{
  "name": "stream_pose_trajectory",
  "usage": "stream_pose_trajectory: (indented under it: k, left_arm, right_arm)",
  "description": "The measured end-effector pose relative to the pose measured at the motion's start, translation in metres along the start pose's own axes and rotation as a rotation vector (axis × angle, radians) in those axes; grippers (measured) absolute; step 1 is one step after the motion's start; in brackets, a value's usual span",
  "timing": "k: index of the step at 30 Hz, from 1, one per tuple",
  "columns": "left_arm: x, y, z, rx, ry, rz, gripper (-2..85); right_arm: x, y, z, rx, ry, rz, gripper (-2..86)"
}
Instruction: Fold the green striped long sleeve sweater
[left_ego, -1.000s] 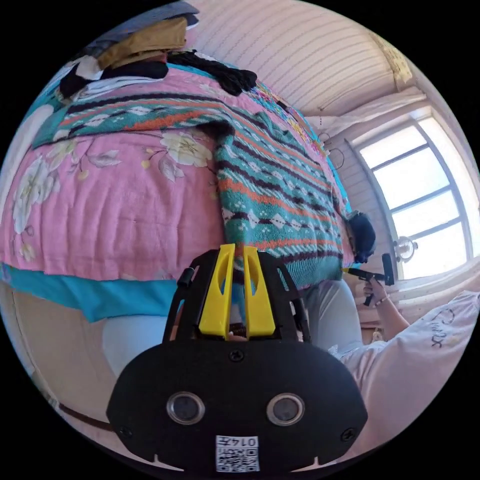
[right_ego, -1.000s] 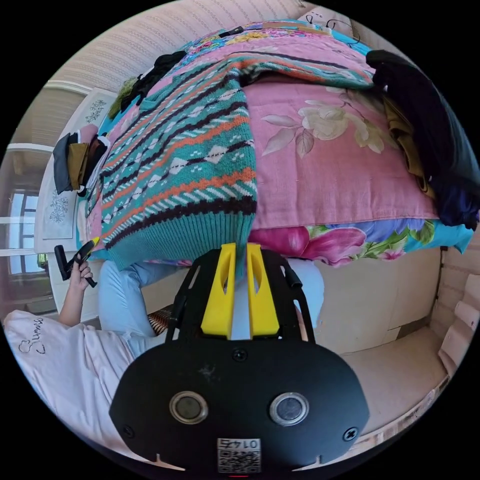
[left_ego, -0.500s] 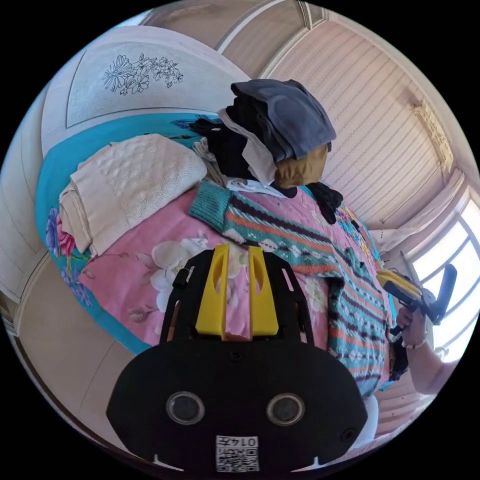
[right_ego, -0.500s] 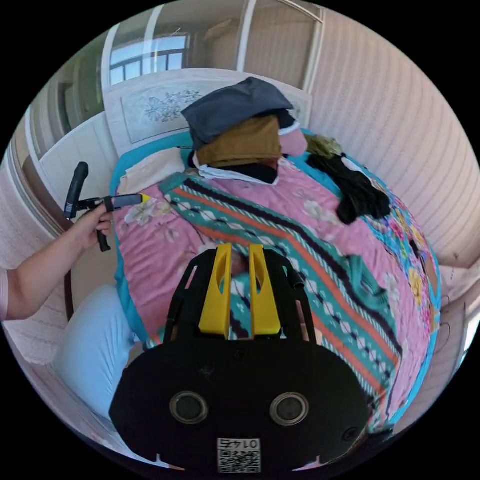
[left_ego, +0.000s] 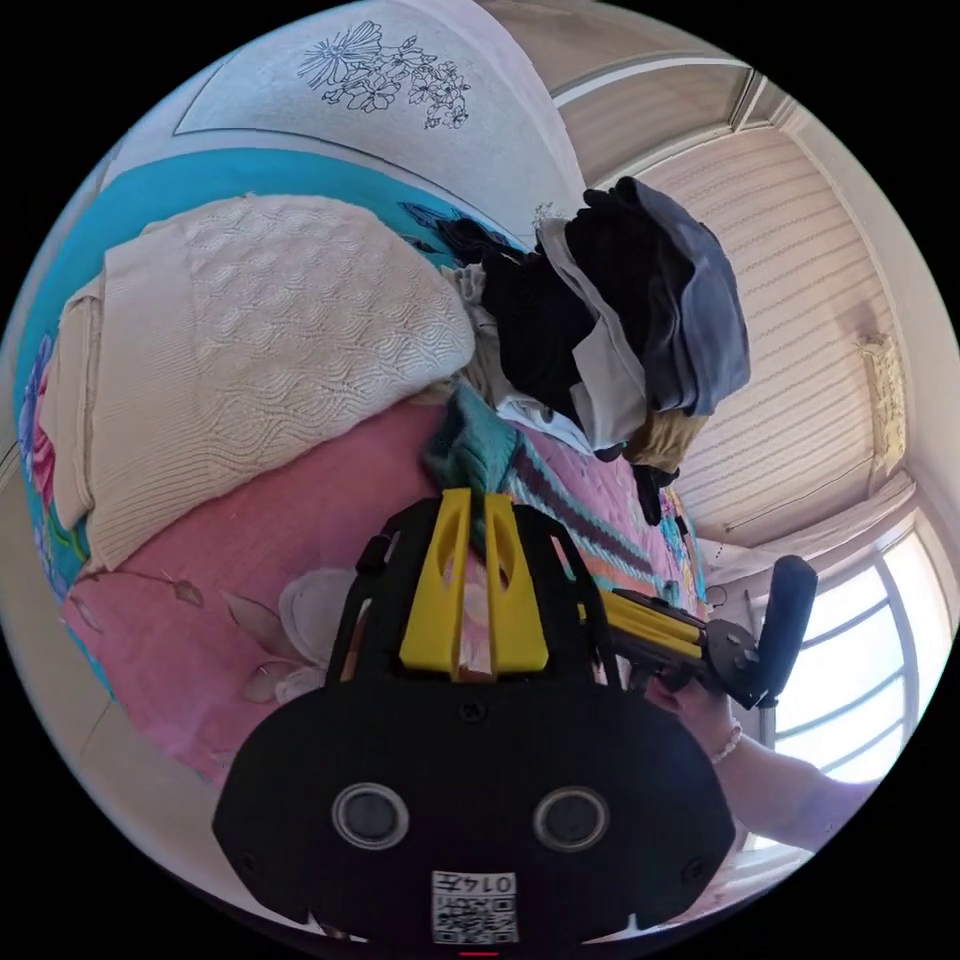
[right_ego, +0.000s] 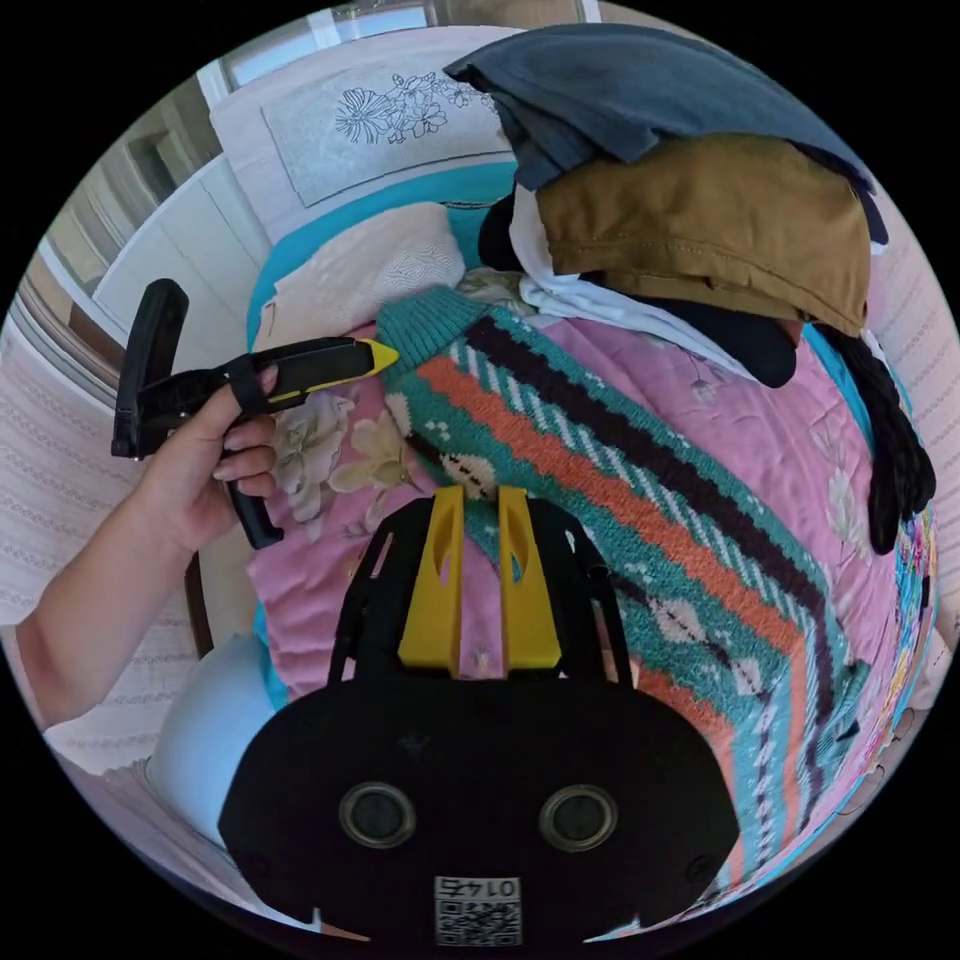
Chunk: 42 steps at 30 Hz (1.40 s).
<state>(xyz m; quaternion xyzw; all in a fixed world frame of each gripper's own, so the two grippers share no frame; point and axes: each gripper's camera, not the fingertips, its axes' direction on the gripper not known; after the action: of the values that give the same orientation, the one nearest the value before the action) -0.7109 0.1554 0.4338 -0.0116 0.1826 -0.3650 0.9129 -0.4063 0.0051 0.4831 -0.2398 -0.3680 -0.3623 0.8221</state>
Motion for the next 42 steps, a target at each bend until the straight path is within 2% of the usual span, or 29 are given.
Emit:
stream_pose_trajectory:
  k: [3, 7, 11, 17, 20, 23, 28, 33, 35, 37, 42]
  left_arm:
    - [0.047, 0.010, -0.018, 0.044, 0.072, 0.160, -0.4]
    - [0.138, 0.033, -0.024, 0.034, 0.301, 0.368, -0.8]
    - [0.250, 0.078, -0.004, -0.046, 0.514, 0.606, -0.9]
    - [0.364, 0.183, 0.052, -0.273, 0.673, 0.765, -0.7]
    - [0.392, 0.244, 0.078, -0.312, 0.618, 0.868, -0.3]
    - [0.404, 0.282, 0.115, -0.396, 0.567, 0.875, 1.2]
    - [0.417, 0.301, 0.129, -0.515, 0.603, 0.909, 5.1]
    - [0.415, 0.291, 0.111, -0.475, 0.576, 1.085, 6.7]
    - [0.415, 0.289, 0.104, -0.411, 0.414, 1.247, 7.0]
    - [0.408, 0.274, 0.113, -0.348, 0.273, 1.207, 6.7]
    - [0.387, 0.215, 0.170, -0.329, 0.053, 0.863, 8.8]
  right_arm:
    - [0.008, 0.028, -0.033, 0.114, -0.003, 0.027, 2.2]
    - [0.050, 0.099, -0.083, 0.282, -0.065, 0.195, 1.2]
    - [0.091, 0.187, -0.136, 0.425, -0.054, 0.380, 0.8]
    - [0.126, 0.319, -0.163, 0.485, -0.045, 0.619, 0.7]
    - [0.144, 0.381, -0.154, 0.445, -0.055, 0.757, 0.7]
    - [0.157, 0.432, -0.142, 0.356, -0.028, 0.875, 0.7]
    - [0.159, 0.521, -0.149, 0.376, -0.006, 1.030, 1.2]
    - [0.171, 0.591, -0.170, 0.455, 0.009, 1.171, 2.4]
    - [0.178, 0.600, -0.186, 0.518, 0.034, 1.142, 3.6]
    - [0.183, 0.599, -0.198, 0.569, 0.044, 1.087, 5.3]
    - [0.209, 0.616, -0.206, 0.647, -0.027, 1.099, 5.8]
